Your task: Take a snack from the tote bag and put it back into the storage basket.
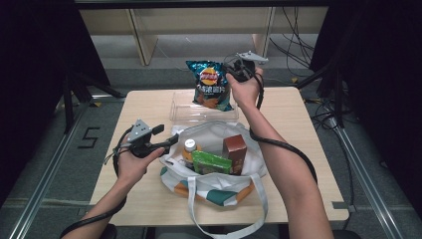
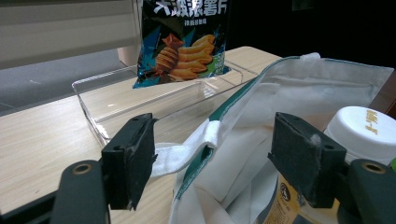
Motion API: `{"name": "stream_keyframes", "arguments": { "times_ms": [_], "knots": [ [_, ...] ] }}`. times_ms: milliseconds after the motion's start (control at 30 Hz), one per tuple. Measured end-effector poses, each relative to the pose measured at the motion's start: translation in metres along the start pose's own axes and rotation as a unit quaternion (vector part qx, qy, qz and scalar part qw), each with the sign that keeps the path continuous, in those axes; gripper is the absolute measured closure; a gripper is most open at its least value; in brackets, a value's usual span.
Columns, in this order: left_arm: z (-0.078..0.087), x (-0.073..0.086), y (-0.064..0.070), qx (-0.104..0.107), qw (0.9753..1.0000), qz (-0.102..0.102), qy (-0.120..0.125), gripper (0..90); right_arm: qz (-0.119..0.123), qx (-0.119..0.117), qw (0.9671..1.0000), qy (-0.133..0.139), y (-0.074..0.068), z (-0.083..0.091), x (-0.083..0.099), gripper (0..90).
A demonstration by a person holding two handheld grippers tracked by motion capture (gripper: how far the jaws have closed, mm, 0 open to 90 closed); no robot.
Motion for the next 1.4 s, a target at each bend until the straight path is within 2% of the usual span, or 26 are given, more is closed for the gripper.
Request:
{"name": "stream_keyframes", "arguments": {
  "times_ms": [133, 167, 267, 433, 533, 567, 600, 633, 800, 867, 900, 967, 1033, 1067, 1133, 1167, 1200, 1233, 1300, 1333, 1400],
  "knots": [
    [0.000, 0.000, 0.000, 0.001, 1.0000, -0.001, -0.001, 29.8, 0.009, -0.001, 1.0000, -0.002, 0.002, -0.002, 0.001, 90.0],
    [0.000, 0.000, 0.000, 0.001, 1.0000, -0.001, -0.001, 29.8, -0.006, 0.002, 1.0000, -0.006, 0.001, -0.002, 0.002, 90.0],
    [0.000, 0.000, 0.000, 0.001, 1.0000, -0.004, 0.000, 29.8, -0.001, 0.005, 1.0000, -0.005, 0.003, -0.003, 0.004, 90.0],
    [0.000, 0.000, 0.000, 0.001, 1.0000, -0.004, 0.000, 29.8, -0.009, 0.006, 0.9999, -0.009, 0.004, -0.005, 0.005, 90.0],
    [0.000, 0.000, 0.000, 0.001, 1.0000, 0.000, 0.000, 29.8, 0.000, 0.005, 1.0000, -0.008, 0.006, -0.007, 0.007, 90.0],
    [0.000, 0.000, 0.000, 0.001, 1.0000, 0.000, -0.001, 29.8, -0.012, 0.009, 0.9999, -0.009, 0.006, -0.007, 0.008, 90.0],
    [0.000, 0.000, 0.000, 0.001, 1.0000, -0.001, -0.001, 29.7, -0.013, 0.009, 0.9998, -0.009, 0.006, -0.008, 0.008, 90.0],
    [0.000, 0.000, 0.000, 0.000, 1.0000, -0.005, -0.001, 29.6, -0.012, 0.008, 0.9999, -0.007, 0.007, -0.008, 0.008, 90.0],
    [0.000, 0.000, 0.000, 0.000, 1.0000, -0.001, -0.001, 29.4, -0.018, 0.010, 0.9997, -0.011, 0.009, -0.009, 0.010, 90.0],
    [0.000, 0.000, 0.000, 0.000, 1.0000, -0.005, -0.001, 29.4, -0.013, 0.009, 0.9998, -0.012, 0.011, -0.011, 0.011, 90.0],
    [0.000, 0.000, 0.000, 0.001, 1.0000, -0.002, 0.000, 29.4, -0.028, 0.011, 0.9994, -0.014, 0.010, -0.010, 0.012, 90.0],
    [0.000, 0.000, 0.001, 0.000, 1.0000, -0.001, 0.000, 29.4, -0.029, 0.011, 0.9994, -0.016, 0.010, -0.011, 0.013, 90.0],
    [0.000, 0.000, 0.001, 0.000, 1.0000, -0.001, 0.000, 29.2, -0.019, 0.009, 0.9997, -0.014, 0.013, -0.012, 0.015, 90.0],
    [0.000, 0.000, 0.001, 0.000, 1.0000, -0.001, -0.001, 29.2, -0.027, 0.012, 0.9995, -0.014, 0.012, -0.013, 0.016, 90.0],
    [0.000, 0.000, 0.001, 0.000, 1.0000, -0.001, -0.001, 29.3, -0.023, 0.008, 0.9995, -0.017, 0.012, -0.013, 0.016, 90.0],
    [0.000, 0.000, 0.001, 0.000, 1.0000, -0.001, -0.001, 29.2, -0.033, 0.011, 0.9993, -0.017, 0.011, -0.013, 0.017, 90.0],
    [0.000, 0.000, 0.001, 0.000, 1.0000, -0.001, -0.001, 29.3, -0.017, 0.008, 0.9997, -0.016, 0.013, -0.015, 0.017, 90.0],
    [0.000, 0.000, 0.001, 0.000, 1.0000, 0.000, -0.001, 29.3, -0.028, 0.011, 0.9994, -0.018, 0.012, -0.015, 0.017, 90.0],
    [0.000, 0.000, 0.001, 0.000, 1.0000, 0.000, 0.000, 29.2, -0.028, 0.009, 0.9994, -0.019, 0.012, -0.016, 0.017, 90.0],
    [0.000, 0.000, 0.001, 0.000, 1.0000, -0.001, -0.001, 29.2, -0.039, 0.009, 0.9990, -0.021, 0.010, -0.016, 0.017, 90.0],
    [0.000, 0.000, 0.001, 0.000, 1.0000, -0.001, 0.000, 29.2, -0.035, 0.010, 0.9991, -0.020, 0.010, -0.017, 0.018, 90.0]
  ]
}}
Point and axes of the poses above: each handheld gripper's, and its own axes: z roughly backward along the jaws, x roughly out of its underside, y roughly to its right, the point moved 3 cm from there along -z, roughly forward along the jaws
